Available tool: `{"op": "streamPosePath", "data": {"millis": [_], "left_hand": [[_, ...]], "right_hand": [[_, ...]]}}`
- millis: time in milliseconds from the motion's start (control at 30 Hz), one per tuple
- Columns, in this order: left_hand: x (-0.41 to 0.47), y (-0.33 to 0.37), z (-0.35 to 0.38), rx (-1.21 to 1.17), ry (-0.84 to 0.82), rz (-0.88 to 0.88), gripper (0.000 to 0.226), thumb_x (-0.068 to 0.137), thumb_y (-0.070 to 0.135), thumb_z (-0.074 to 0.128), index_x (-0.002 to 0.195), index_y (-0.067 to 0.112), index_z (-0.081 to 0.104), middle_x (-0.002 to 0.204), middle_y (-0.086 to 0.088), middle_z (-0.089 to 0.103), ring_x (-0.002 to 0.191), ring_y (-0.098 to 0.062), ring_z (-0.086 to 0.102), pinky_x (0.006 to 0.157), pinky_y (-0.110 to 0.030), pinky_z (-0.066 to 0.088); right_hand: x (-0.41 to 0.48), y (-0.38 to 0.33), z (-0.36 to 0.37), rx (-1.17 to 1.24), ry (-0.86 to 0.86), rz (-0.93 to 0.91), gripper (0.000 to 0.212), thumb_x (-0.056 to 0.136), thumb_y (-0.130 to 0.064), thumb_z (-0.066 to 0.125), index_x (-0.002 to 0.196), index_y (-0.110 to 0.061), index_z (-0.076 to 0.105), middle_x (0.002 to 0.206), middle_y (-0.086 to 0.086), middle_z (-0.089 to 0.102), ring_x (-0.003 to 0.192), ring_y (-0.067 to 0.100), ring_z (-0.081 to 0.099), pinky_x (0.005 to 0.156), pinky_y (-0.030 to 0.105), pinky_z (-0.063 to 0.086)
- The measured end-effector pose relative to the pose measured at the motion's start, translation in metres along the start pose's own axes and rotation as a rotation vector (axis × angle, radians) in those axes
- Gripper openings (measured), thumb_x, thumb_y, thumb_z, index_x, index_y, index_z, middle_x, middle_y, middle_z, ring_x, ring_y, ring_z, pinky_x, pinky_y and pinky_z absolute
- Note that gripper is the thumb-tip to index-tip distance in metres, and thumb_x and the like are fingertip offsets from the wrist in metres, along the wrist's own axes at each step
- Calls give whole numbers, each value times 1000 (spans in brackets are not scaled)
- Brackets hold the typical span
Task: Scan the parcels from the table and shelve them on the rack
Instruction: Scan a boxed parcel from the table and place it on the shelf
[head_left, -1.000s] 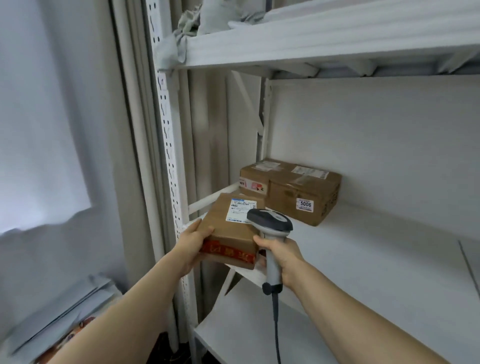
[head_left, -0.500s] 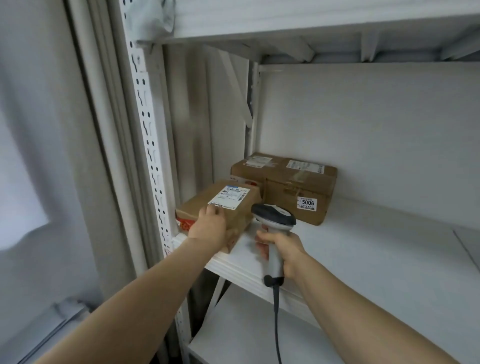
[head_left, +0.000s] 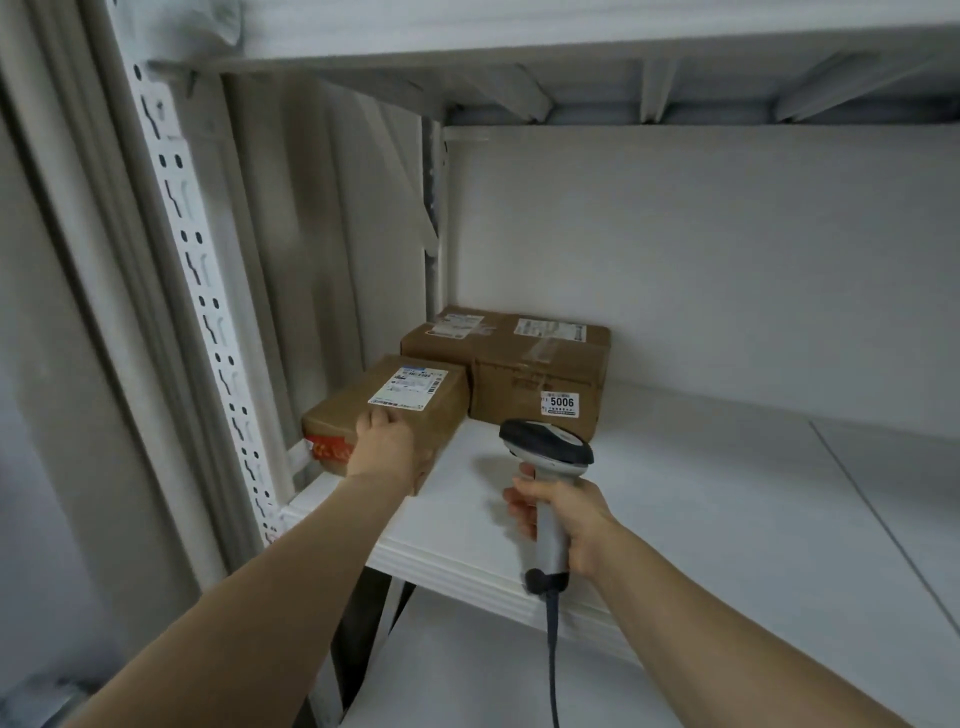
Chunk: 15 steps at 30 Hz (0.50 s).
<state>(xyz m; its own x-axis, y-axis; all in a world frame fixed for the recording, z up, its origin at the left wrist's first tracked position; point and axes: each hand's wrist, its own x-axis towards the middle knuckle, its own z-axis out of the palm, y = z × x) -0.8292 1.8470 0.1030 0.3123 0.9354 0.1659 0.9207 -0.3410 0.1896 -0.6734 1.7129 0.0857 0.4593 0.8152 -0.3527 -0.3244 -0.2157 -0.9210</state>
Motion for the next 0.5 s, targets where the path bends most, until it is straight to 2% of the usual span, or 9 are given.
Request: {"op": "streamPosePath", "data": {"millis": [100, 200, 267, 333, 433, 500], "left_hand": [[-2, -5, 4, -128, -20, 0, 92, 86, 49, 61, 151, 7, 13, 158, -15, 4, 145, -34, 5, 117, -41, 13], [-16, 2, 7, -144, 94, -15, 97, 82, 59, 57, 153, 26, 0, 157, -4, -24, 146, -31, -14, 111, -55, 23], [-29, 21, 7, -56, 213, 38, 94, 80, 65, 51, 152, 31, 0, 156, -3, -24, 145, -31, -13, 105, -57, 31], [-43, 48, 5, -73, 249, 138, 89, 80, 62, 51, 151, 31, 7, 157, -5, -17, 145, -31, -7, 105, -55, 30], [-66, 97, 4, -92, 156, 321, 82, 83, 51, 55, 150, 28, 15, 157, -10, -5, 145, -31, -1, 112, -54, 21], [-82, 134, 4, -117, 99, 412, 78, 85, 45, 56, 150, 25, 19, 157, -13, 2, 144, -30, 4, 115, -50, 18]], "right_hand": [[-7, 0, -9, 24, 17, 0, 19, 81, -4, 73, 99, -7, 69, 90, 18, 74, 76, 27, 70, 66, 33, 54], [-19, 1, -22, 32, 41, -14, 20, 82, -6, 73, 102, -7, 68, 92, 19, 74, 79, 30, 70, 67, 34, 55], [-29, 0, -34, 25, 53, -42, 18, 82, -7, 73, 100, -7, 68, 91, 18, 74, 78, 30, 70, 66, 33, 55], [-41, -3, -50, -1, 78, -83, 16, 82, -8, 73, 97, -7, 68, 90, 16, 74, 77, 28, 71, 67, 32, 54], [-67, -4, -86, -40, 131, -140, 19, 81, -11, 75, 98, -5, 68, 89, 13, 75, 76, 29, 72, 80, 37, 55], [-91, -2, -115, -50, 166, -157, 20, 81, -15, 75, 97, -7, 67, 88, 11, 76, 73, 27, 72, 73, 33, 53]]}}
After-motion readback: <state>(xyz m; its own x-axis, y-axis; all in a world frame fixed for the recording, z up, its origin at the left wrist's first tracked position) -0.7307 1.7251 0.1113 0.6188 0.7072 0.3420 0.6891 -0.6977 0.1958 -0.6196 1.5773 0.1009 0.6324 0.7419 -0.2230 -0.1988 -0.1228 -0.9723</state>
